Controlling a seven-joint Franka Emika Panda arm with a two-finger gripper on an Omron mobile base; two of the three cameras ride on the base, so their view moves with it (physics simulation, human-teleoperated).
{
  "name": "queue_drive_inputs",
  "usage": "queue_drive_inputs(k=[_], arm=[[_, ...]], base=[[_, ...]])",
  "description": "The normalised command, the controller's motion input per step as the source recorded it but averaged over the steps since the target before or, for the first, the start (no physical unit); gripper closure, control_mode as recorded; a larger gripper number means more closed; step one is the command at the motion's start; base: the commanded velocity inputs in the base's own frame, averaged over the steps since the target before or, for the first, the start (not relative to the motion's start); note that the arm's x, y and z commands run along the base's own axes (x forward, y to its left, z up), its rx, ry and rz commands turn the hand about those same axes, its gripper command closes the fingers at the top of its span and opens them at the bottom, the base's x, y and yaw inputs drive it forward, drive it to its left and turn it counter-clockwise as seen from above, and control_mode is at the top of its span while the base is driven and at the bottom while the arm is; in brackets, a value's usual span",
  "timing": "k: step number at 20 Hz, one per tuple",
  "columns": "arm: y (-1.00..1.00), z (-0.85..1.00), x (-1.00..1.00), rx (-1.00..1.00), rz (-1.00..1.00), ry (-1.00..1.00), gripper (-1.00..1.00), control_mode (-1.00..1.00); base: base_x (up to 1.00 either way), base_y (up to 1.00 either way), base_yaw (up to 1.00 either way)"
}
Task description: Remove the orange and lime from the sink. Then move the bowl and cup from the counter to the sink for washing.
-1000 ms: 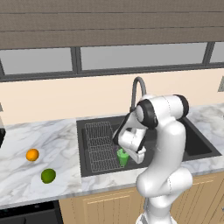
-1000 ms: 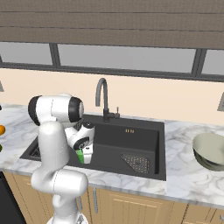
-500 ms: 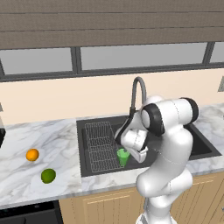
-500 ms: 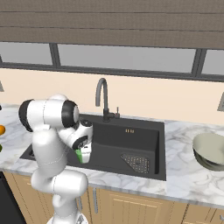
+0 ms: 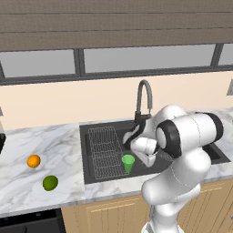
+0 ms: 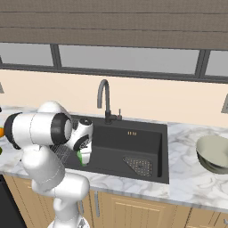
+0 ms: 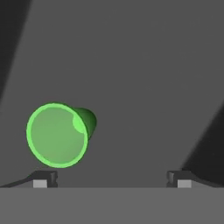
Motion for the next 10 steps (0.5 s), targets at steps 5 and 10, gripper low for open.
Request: queue_drive_inputs(k=[5, 10], arm=[[-0.05, 0.45, -0.16, 0.00, 0.02, -0.03, -1.00, -1.00], [-0.06, 0.45, -0.18, 0.00, 0.03, -0.02, -1.00, -1.00]], base=[[0.00, 0.00, 0.00], [0.00, 0.00, 0.00]])
